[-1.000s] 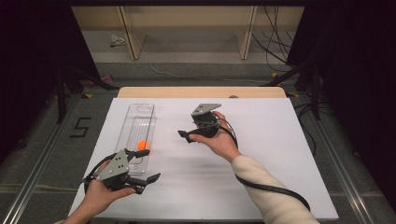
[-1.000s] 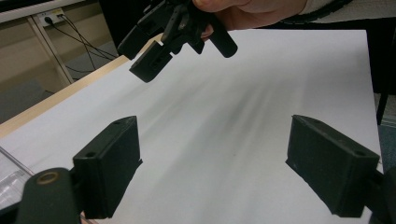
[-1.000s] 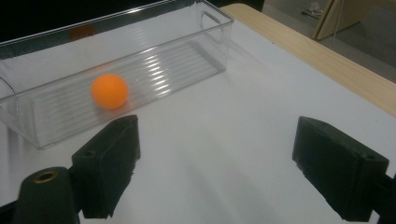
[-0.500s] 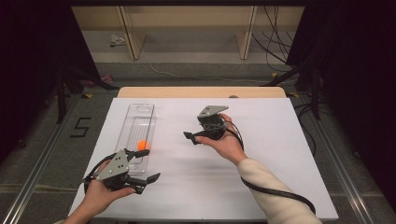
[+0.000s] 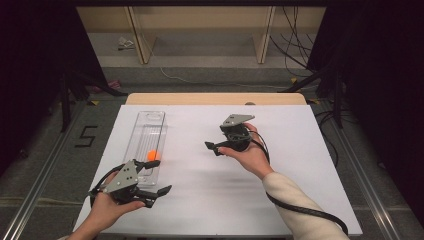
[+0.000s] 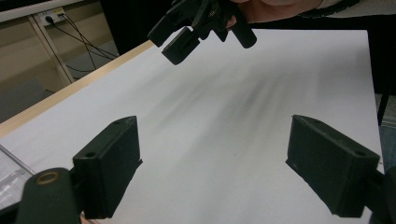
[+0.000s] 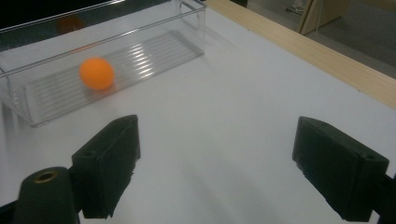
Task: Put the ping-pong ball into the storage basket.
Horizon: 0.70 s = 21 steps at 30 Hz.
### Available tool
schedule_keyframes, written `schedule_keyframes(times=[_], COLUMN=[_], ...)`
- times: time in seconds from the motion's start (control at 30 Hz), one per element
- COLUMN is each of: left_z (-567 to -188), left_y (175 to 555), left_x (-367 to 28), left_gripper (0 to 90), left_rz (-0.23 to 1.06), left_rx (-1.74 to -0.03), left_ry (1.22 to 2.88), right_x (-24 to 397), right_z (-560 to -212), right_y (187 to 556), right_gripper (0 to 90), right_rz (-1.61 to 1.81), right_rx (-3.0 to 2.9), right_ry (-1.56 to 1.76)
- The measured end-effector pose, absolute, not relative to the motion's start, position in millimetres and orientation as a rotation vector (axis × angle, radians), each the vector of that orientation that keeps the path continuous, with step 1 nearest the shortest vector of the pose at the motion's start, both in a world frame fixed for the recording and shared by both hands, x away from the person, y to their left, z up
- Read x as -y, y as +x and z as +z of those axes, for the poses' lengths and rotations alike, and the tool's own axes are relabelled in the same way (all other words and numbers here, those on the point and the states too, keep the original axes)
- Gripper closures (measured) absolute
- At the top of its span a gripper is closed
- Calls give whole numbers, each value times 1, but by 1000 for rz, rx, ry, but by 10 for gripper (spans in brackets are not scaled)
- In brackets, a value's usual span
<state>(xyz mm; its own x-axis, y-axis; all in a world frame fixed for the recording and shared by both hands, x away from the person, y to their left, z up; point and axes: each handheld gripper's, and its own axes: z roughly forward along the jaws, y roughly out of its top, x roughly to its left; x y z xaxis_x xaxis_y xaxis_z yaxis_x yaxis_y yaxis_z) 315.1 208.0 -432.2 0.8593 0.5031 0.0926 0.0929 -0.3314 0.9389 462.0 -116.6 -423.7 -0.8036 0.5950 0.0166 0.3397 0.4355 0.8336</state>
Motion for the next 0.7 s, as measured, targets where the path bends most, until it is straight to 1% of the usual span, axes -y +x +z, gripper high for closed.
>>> schedule_keyframes(times=[0.7], left_z=[-432], left_y=[315], left_x=[-208], left_gripper=[169], left_rz=[445], left_rx=[-446], left_ry=[1882], right_x=[146], right_z=[-423], right_y=[453], right_gripper=[161], right_rz=[1308], right_rx=[-2368], right_ry=[851])
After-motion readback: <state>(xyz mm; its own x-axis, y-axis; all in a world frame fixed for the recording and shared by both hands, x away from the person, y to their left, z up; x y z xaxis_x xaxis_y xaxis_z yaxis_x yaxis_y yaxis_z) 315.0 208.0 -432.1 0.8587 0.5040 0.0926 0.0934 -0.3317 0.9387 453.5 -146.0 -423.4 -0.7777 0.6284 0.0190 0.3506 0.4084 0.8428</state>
